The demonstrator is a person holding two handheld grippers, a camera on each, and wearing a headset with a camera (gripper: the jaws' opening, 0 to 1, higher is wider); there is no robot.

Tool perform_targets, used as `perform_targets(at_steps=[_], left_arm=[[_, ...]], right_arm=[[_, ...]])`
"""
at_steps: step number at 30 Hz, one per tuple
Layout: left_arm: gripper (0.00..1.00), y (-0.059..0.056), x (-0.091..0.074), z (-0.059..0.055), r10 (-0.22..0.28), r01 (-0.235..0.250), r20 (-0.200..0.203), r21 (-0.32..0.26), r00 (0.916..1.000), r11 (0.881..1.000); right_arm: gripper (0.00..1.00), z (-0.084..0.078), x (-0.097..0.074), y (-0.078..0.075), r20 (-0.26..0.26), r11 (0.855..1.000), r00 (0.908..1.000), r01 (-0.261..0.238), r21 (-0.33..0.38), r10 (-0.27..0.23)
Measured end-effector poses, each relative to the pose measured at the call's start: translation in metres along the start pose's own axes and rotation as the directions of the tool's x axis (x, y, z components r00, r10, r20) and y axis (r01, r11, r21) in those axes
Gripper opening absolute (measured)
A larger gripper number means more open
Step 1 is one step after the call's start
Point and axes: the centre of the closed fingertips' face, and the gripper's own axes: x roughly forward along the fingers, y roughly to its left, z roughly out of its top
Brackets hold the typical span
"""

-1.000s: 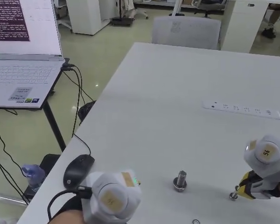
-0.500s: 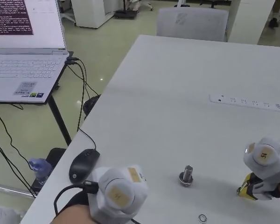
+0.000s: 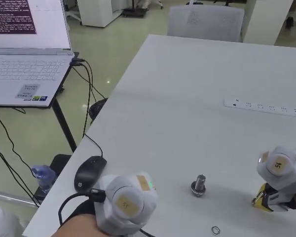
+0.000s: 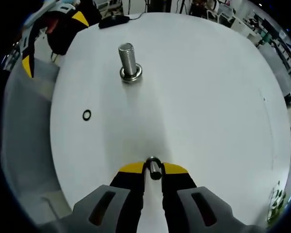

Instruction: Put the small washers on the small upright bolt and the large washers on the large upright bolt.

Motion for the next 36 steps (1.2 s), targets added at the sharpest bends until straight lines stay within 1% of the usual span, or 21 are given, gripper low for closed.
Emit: perform_targets(at_steps=[9, 11, 13, 15, 18, 23, 27, 31, 36], left_arm=[[0.83, -0.002, 0.0, -0.001, -0.005, 0.005, 0.0, 0.003, 1.0, 1.0], [0.84, -0.001, 0.0, -0.001, 0.0, 0.0, 0.0, 0.0, 1.0, 1.0], [0.84, -0.002, -0.001, 0.0, -0.001, 0.001, 0.002, 0.001, 1.0, 1.0], [0.84, -0.002, -0.001, 0.001, 0.001, -0.001, 0.004, 0.001, 1.0, 1.0], [0.84, -0.002, -0.001, 0.001, 0.002, -0.002, 0.005, 0.002, 1.0, 1.0], [0.84, -0.003, -0.002, 0.001, 0.002, -0.002, 0.009, 0.002, 1.0, 1.0], [0.84, -0.003, -0.002, 0.001, 0.003, -0.003, 0.011, 0.002, 0.9999, 1.0], [0.84, -0.004, -0.003, 0.001, 0.002, -0.002, 0.011, 0.003, 0.9999, 1.0], [0.84, -0.004, -0.004, 0.002, 0.002, -0.002, 0.015, 0.003, 0.9999, 1.0]], right_arm=[[0.14, 0.001, 0.001, 0.0, -0.001, 1.0, 1.0, 0.002, 0.003, -0.002], [0.16, 0.0, 0.001, 0.001, -0.003, 1.0, 1.0, -0.002, 0.014, 0.002], [0.19, 0.003, 0.0, 0.0, 0.016, 1.0, 0.9999, 0.004, 0.015, -0.004], [0.23, 0.003, -0.001, 0.0, 0.023, 1.0, 0.9997, -0.001, 0.022, 0.001], [0.24, 0.002, -0.002, 0.001, 0.016, 1.0, 0.9999, -0.005, 0.016, 0.005], [0.26, 0.004, -0.008, 0.0, 0.024, 1.0, 0.9997, -0.007, 0.015, 0.007], [0.28, 0.012, -0.017, 0.001, 0.038, 1.0, 0.9993, -0.005, 0.011, 0.004], [0.28, 0.021, -0.021, 0.001, 0.051, 1.0, 0.9987, 0.0, -0.005, 0.001], [0.28, 0.034, -0.023, 0.008, 0.068, 1.0, 0.9977, -0.005, -0.029, 0.007]])
